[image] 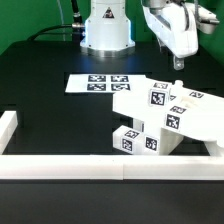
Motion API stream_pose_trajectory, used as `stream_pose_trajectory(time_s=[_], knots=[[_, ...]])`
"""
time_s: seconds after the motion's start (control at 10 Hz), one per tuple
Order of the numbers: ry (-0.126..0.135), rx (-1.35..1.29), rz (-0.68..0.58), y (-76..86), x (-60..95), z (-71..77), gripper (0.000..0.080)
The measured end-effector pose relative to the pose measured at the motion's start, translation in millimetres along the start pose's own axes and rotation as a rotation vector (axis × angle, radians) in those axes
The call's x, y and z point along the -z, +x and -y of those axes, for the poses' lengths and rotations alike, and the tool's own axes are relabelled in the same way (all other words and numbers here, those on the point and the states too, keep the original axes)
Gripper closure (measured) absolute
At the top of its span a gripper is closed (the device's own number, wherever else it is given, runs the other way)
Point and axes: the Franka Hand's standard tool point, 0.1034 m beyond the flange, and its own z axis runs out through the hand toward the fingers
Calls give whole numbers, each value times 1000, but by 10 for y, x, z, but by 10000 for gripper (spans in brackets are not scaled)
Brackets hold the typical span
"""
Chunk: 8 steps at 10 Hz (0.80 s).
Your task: Assemble chair
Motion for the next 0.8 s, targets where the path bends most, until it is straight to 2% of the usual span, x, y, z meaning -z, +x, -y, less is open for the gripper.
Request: stream_pose_trajectory(time_s=[0.2,0.6,0.8], knots=[[0,116,0,1,0,0,150],[-17,678,-15,29,-32,37,150],[-23,854,-16,42,-58,53,150]])
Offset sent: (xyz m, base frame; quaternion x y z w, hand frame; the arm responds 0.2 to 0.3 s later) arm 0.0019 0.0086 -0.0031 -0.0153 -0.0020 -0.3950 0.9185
